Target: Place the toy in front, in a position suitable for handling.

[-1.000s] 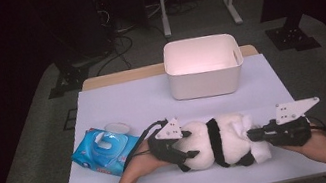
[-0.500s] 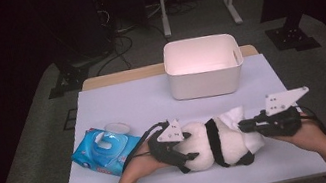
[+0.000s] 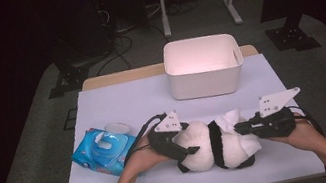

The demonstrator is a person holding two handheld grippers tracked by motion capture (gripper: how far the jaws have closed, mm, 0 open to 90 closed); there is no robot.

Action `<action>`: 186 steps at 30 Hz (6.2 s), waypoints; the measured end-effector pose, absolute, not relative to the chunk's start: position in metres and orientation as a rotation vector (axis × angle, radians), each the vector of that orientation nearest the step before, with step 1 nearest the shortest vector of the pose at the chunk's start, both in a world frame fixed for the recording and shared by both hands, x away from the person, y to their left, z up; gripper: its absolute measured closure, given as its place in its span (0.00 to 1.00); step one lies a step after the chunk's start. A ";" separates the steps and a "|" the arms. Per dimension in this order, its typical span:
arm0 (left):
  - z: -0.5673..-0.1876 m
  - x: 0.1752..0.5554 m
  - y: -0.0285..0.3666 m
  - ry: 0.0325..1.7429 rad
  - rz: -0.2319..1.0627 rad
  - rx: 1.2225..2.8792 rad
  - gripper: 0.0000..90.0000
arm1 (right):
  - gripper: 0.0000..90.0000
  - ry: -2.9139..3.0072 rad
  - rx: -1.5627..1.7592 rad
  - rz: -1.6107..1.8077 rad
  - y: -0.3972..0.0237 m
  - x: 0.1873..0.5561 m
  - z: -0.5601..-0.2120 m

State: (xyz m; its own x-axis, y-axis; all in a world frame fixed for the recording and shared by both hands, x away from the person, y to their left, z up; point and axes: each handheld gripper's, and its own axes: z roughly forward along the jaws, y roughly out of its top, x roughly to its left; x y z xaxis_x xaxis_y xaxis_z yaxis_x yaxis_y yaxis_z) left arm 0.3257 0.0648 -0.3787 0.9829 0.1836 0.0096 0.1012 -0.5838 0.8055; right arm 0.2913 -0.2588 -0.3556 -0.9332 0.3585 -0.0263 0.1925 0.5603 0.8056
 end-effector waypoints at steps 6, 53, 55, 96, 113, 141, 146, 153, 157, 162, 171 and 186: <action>-0.384 0.320 0.066 0.160 0.113 2.230 0.33 | 0.92 2.607 0.446 1.282 -0.249 0.294 -0.349; -0.384 0.310 0.059 0.123 0.149 2.247 0.31 | 0.93 2.729 0.328 1.246 -0.222 0.304 -0.347; -0.385 0.309 0.060 0.123 0.149 2.250 0.33 | 0.93 2.726 0.327 1.240 -0.218 0.308 -0.344; -0.387 0.305 0.061 0.114 0.191 2.272 0.35 | 0.92 2.717 0.451 1.221 -0.225 0.337 -0.342; -0.389 0.308 0.060 0.145 0.192 2.262 0.34 | 0.92 2.556 0.662 1.474 -0.305 0.291 -0.370; -0.383 0.316 0.062 0.203 0.198 2.245 0.33 | 0.93 2.557 0.602 1.402 -0.280 0.318 -0.362; -0.386 0.314 0.060 0.210 0.190 2.233 0.36 | 0.92 2.556 0.580 1.387 -0.282 0.305 -0.363; -0.386 0.313 0.057 0.220 0.199 2.233 0.36 | 0.92 2.544 0.513 1.408 -0.283 0.275 -0.367; -0.386 0.313 0.057 0.222 0.201 2.233 0.36 | 0.92 2.546 0.508 1.413 -0.284 0.265 -0.374; -0.387 0.313 0.057 0.225 0.197 2.229 0.36 | 0.93 2.545 0.541 1.435 -0.294 0.259 -0.385; -0.388 0.314 0.057 0.226 0.190 2.226 0.36 | 0.93 2.535 0.495 1.459 -0.283 0.265 -0.373; -0.380 0.310 0.058 0.190 0.206 2.205 0.31 | 0.93 2.631 0.364 1.283 -0.239 0.280 -0.364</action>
State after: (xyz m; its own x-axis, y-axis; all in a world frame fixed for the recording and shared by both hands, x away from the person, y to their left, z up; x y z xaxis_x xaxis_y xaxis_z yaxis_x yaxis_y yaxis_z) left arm 0.3096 0.0575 -0.3797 0.9744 0.2102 0.0800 0.0625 -0.5950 0.8013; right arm 0.2795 -0.2387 -0.3636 -0.9515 0.3010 -0.0637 0.1351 0.5948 0.7925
